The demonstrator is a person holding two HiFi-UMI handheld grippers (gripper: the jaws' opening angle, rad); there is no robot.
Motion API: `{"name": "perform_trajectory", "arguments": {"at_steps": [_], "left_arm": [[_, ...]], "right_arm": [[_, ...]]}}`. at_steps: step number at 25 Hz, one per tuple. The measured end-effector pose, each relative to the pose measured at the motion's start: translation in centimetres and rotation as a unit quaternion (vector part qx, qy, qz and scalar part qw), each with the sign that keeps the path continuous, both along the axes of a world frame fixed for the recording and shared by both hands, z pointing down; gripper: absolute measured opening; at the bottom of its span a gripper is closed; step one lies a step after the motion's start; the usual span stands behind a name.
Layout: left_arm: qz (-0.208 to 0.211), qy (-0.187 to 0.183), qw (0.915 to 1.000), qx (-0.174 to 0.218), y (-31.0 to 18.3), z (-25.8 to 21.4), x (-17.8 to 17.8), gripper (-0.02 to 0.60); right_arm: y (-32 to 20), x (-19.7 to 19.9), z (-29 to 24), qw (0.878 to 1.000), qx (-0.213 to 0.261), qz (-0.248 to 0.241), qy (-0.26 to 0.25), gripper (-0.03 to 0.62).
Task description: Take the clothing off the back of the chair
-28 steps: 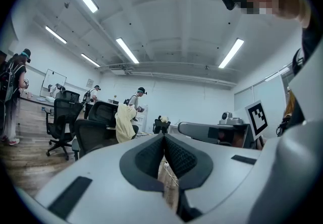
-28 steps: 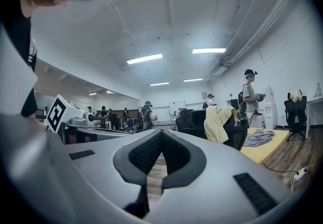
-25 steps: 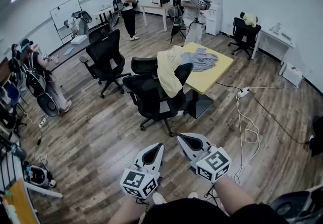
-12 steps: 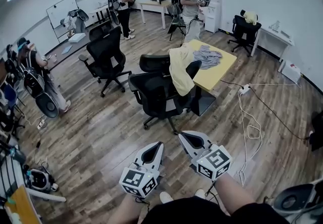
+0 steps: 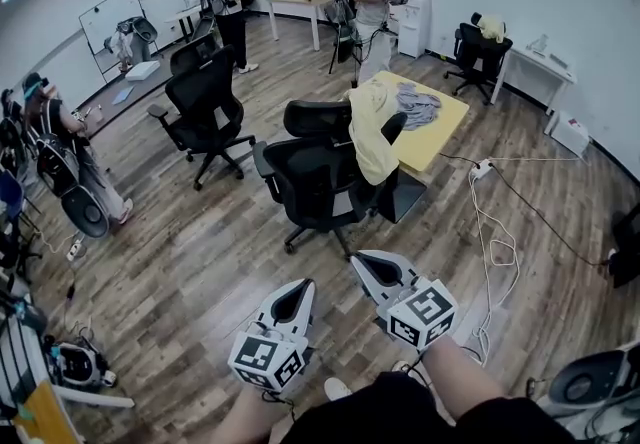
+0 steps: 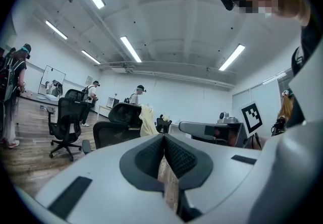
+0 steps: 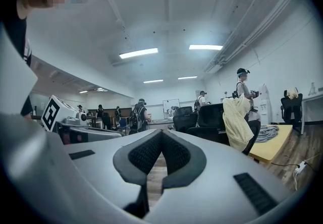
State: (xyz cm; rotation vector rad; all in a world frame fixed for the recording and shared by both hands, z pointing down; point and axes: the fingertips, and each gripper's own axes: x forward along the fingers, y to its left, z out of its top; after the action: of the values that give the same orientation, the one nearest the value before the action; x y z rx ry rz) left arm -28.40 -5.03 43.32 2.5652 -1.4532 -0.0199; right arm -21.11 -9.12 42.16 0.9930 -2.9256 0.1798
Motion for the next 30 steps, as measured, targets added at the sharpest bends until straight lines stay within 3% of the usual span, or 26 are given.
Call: {"name": "perform_trajectory", "arguments": {"at_steps": [7, 13, 30], "left_arm": [[-0.009, 0.003, 0.9999, -0.007, -2.3, 0.9, -1.0, 0.015], [-0.018, -0.001, 0.9998, -0.009, -6.4, 1.3, 0.4, 0.015], [-0.075, -0.028, 0.9967, -0.013, -26.1, 1.0, 12.1, 0.015]], "right_arm": [[-2.8, -0.1, 0.1, 1.000, 0.001, 0.006, -0.002, 0.012], [-7.3, 1.7, 0.4, 1.000, -0.002, 0.007, -0.008, 0.012], [-25.2, 14.7, 0.4, 0.999, -0.015, -0.026, -0.020, 0.013]]}}
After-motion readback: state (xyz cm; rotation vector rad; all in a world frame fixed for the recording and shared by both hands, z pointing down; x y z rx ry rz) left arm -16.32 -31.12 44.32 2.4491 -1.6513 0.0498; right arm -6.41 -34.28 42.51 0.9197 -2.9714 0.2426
